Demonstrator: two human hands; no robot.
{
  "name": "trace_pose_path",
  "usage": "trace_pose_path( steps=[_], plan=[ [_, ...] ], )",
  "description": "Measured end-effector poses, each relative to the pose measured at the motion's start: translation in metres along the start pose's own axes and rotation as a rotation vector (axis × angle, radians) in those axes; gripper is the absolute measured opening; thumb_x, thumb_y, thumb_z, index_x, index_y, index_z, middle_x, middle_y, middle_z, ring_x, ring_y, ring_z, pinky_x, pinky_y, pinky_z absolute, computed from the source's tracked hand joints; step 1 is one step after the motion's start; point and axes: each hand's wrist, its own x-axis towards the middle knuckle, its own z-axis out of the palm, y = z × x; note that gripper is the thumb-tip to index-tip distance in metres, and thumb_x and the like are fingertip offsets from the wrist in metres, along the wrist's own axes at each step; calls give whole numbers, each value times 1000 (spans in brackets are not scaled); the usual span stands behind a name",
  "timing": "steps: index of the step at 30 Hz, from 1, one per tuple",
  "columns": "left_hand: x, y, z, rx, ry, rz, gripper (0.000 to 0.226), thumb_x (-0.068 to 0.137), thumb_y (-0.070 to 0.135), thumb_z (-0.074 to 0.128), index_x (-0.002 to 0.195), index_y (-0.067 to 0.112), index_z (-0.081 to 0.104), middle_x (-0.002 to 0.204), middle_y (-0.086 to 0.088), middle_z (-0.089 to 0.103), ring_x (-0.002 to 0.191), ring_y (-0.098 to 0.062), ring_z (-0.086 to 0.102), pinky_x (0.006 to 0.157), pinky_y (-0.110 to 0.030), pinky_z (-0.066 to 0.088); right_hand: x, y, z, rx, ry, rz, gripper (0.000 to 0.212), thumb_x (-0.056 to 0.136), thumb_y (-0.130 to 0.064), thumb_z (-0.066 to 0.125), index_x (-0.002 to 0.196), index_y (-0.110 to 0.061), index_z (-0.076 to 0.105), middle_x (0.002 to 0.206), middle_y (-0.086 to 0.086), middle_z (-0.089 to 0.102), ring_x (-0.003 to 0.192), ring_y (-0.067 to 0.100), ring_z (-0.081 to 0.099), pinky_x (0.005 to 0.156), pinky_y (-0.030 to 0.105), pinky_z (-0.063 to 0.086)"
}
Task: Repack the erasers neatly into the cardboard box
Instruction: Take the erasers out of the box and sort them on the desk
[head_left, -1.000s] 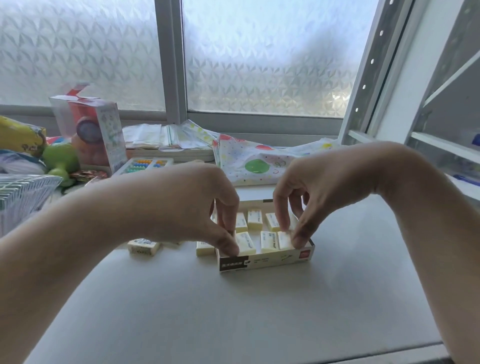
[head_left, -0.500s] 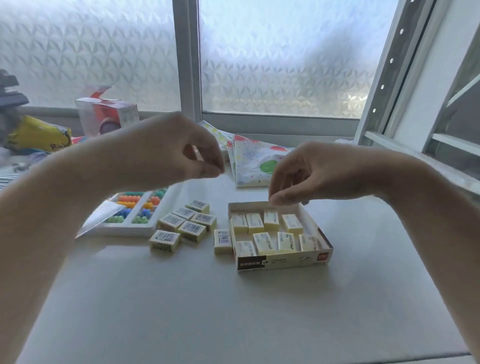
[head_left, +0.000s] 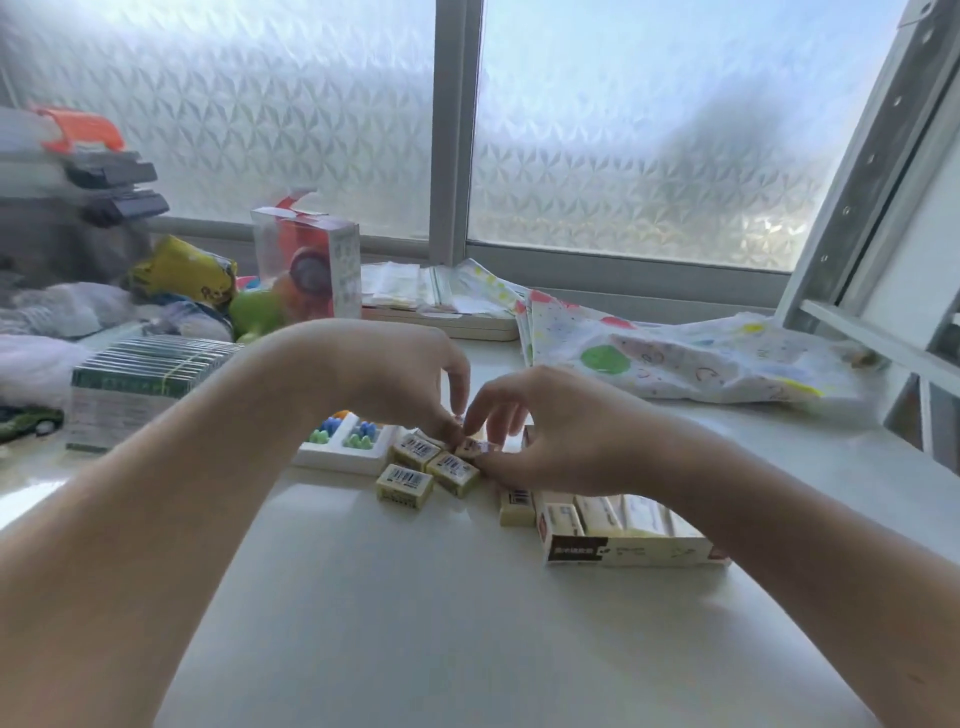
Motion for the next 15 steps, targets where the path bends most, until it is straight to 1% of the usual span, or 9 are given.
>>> trace_pose_path(
  steps=[3, 5, 6, 9, 11, 12, 13, 15],
  plan=[
    [-3, 2, 0, 23, -12, -13, 31, 80, 43, 78, 107, 37, 64, 106, 8, 70, 91, -12, 67, 86, -37, 58, 2, -2, 1, -6, -5, -23, 26, 84, -30, 72, 110, -27, 74, 91, -10, 72, 91, 11, 67, 83, 31, 56],
    [-6, 5, 1, 36, -19, -30, 32, 79, 41, 77, 106, 41, 60, 107, 10, 68, 88, -11, 66, 84, -36, 58, 2, -1, 1, 12, 14, -42, 26, 84, -30, 73, 110, -25, 73, 90, -8, 72, 89, 12, 68, 84, 32, 56],
    [-7, 5, 1, 36, -22, -38, 35, 78, 41, 77, 108, 42, 59, 107, 11, 68, 87, -10, 66, 84, -35, 58, 1, 1, -1, 29, 28, -53, 25, 85, -31, 73, 109, -25, 73, 90, -7, 72, 88, 12, 68, 84, 33, 57],
    [-9, 7, 2, -15, -31, -45, 44, 79, 36, 76, 118, 41, 56, 105, 14, 68, 84, -7, 67, 78, -29, 57, -4, 14, -19, 142, 76, -67, 20, 88, -30, 77, 106, -24, 76, 87, 1, 74, 83, 14, 71, 83, 31, 59],
    [-9, 7, 2, -37, -19, -34, 46, 79, 32, 75, 121, 39, 56, 103, 13, 68, 85, -9, 68, 78, -30, 59, -10, 25, -37, 258, 94, -41, 18, 91, -25, 76, 109, -24, 77, 88, 9, 73, 79, 21, 69, 78, 28, 57],
    [-9, 7, 1, -50, -5, -28, 46, 80, 30, 74, 122, 38, 56, 103, 12, 68, 85, -11, 69, 79, -32, 60, -13, 31, -45, 303, 96, -23, 18, 93, -23, 73, 110, -25, 78, 85, 9, 70, 78, 20, 65, 75, 25, 54],
    [-10, 7, 0, -71, 14, -21, 44, 81, 30, 73, 122, 37, 57, 102, 11, 68, 85, -13, 70, 78, -33, 61, -17, 36, -53, 341, 90, -3, 21, 93, -21, 69, 111, -26, 79, 82, 5, 67, 78, 16, 62, 74, 22, 52],
    [-11, 6, -5, -122, 77, 11, 37, 83, 32, 72, 118, 37, 62, 100, 10, 67, 83, -13, 69, 76, -32, 60, -24, 47, -63, 453, 26, 39, 27, 90, -19, 62, 106, -24, 82, 76, -5, 63, 76, 10, 59, 73, 20, 54]
  ],
)
